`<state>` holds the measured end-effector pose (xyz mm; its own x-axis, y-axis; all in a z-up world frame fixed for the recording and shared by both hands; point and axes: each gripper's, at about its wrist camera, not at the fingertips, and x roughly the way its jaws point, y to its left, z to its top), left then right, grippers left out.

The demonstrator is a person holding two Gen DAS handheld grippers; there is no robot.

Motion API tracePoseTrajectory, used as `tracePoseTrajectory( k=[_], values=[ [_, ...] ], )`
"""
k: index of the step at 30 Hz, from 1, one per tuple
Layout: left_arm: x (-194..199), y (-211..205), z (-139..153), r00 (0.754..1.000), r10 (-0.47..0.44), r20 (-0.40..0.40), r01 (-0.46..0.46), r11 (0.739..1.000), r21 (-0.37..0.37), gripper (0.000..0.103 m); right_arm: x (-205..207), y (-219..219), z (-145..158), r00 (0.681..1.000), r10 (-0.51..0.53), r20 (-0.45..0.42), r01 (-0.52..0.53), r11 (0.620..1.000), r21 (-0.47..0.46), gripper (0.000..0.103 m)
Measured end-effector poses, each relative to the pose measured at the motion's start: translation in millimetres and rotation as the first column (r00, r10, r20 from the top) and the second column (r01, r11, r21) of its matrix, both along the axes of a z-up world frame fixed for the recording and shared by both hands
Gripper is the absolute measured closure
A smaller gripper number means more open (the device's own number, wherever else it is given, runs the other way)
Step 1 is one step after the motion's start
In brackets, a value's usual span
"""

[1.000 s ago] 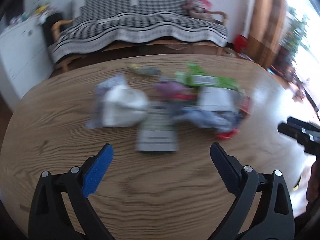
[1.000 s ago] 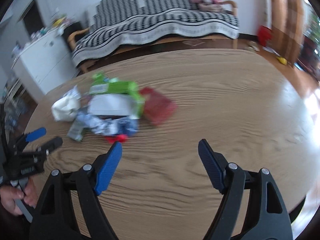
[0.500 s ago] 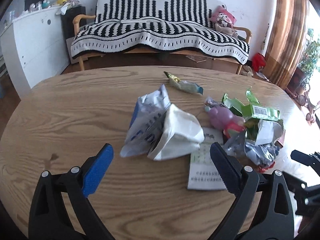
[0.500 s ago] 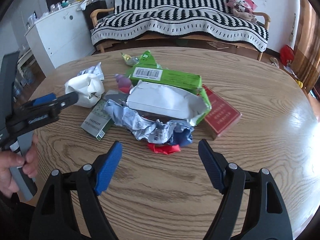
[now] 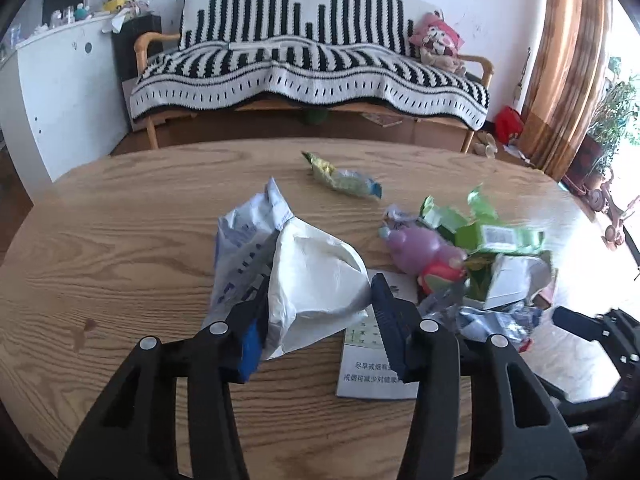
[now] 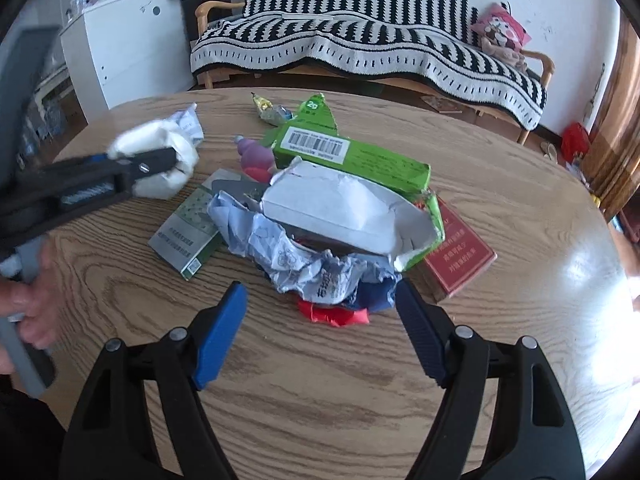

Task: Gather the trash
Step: 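Return to the table and grasp the white paper bag with the left tool, then grasp the silver foil wrapper with the right tool while the left tool holds the paper bag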

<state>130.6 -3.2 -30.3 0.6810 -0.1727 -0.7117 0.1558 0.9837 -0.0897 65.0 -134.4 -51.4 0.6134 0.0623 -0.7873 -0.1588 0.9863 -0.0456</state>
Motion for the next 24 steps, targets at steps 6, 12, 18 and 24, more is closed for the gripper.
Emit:
tracePoseTrajectory(
  k=[6,12,18,24],
  values=[
    [-19,5,19,1.000,-0.004,0.001,0.004,0.999,-0.033,0.055,11,17,-6,1.000,0.021,0.021,-0.019,0.997,-0.073,0.054],
    [-32,6,30,1.000,-0.013,0.013,0.013,0.999,-0.039,0.055,1,12,12,0.998,0.042,0.056,-0.042,0.999,-0.006,0.065],
    [-41,0,42,0.999,-0.015,0.032,0.017,0.998,-0.059,0.055,-20,-31,40,0.996,0.002,0.085,-0.017,0.985,0.173,0.065],
    [-51,-33,49,0.997,-0.073,0.034,0.075,0.995,-0.068,0.055,-42,-98,51,0.993,-0.106,0.049,0.087,0.950,0.299,0.065]
  ],
)
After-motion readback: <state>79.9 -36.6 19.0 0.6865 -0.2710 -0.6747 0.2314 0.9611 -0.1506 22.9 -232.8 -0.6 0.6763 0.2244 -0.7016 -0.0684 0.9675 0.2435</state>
